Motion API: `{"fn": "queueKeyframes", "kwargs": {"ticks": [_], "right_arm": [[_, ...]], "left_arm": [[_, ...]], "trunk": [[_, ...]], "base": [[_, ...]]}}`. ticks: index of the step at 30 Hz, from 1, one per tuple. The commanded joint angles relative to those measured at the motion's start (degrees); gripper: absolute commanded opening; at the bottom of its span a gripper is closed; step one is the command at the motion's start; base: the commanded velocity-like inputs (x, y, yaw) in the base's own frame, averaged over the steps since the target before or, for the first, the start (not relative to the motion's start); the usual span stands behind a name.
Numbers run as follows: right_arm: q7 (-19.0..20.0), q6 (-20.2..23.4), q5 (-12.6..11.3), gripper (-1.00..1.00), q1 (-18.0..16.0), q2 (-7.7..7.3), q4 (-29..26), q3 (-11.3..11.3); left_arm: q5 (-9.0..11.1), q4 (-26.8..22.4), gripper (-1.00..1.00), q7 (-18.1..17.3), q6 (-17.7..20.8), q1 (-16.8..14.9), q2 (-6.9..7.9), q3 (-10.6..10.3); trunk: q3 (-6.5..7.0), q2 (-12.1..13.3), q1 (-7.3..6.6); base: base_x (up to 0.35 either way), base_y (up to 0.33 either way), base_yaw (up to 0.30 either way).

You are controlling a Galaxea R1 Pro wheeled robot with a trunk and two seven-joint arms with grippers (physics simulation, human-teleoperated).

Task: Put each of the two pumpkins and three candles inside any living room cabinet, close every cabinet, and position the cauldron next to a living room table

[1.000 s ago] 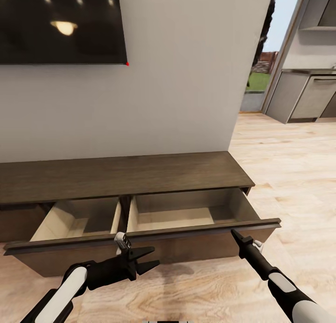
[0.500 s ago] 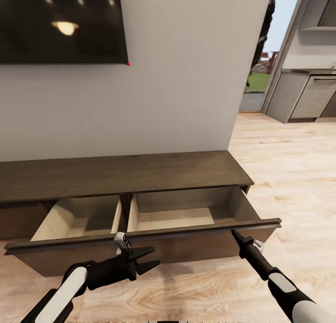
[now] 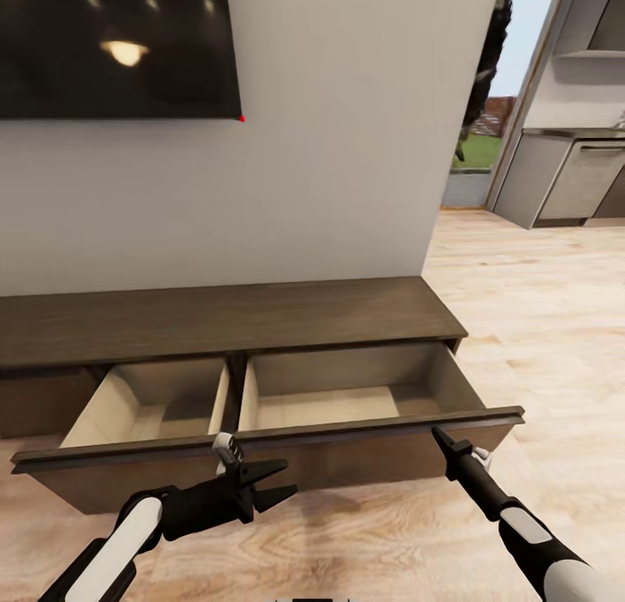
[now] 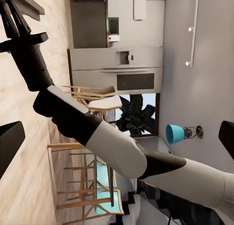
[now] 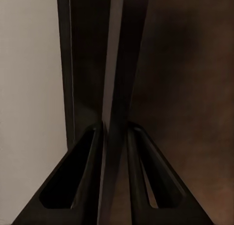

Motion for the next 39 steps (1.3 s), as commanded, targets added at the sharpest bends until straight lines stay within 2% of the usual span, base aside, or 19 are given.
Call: {"fn": "queueKeyframes", "kwargs": {"ticks": [1, 26, 27, 39], "right_arm": [[1.6, 1.2, -1.8, -1.00, -0.1, -0.03, -0.1, -1.8], [1.9, 1.1, -1.8, -1.00, -0.1, -0.02, -0.1, -1.9], [1.9, 1.1, -1.8, 1.00, -0.1, 0.00, -0.1, -1.9], [2.0, 1.0, -2.0, 1.00, -0.1, 0.10, -0.2, -2.1]], "left_arm": [[0.1, 0.0, 1.00, -0.1, 0.2, 0.0, 0.04, 0.0], [0.1, 0.0, 1.00, -0.2, 0.2, 0.0, 0.04, 0.0], [0.1, 0.0, 1.00, -0.2, 0.2, 0.0, 0.04, 0.0], [0.1, 0.0, 1.00, -0.2, 0.2, 0.0, 0.04, 0.0]], "trunk": [[-0.03, 0.0, -0.04], [-0.03, 0.0, -0.04], [-0.03, 0.0, -0.04], [-0.03, 0.0, -0.04]], "base": [[-0.109, 0.000, 0.000], [-0.060, 0.000, 0.000], [0.000, 0.000, 0.000], [-0.043, 0.000, 0.000]]}}
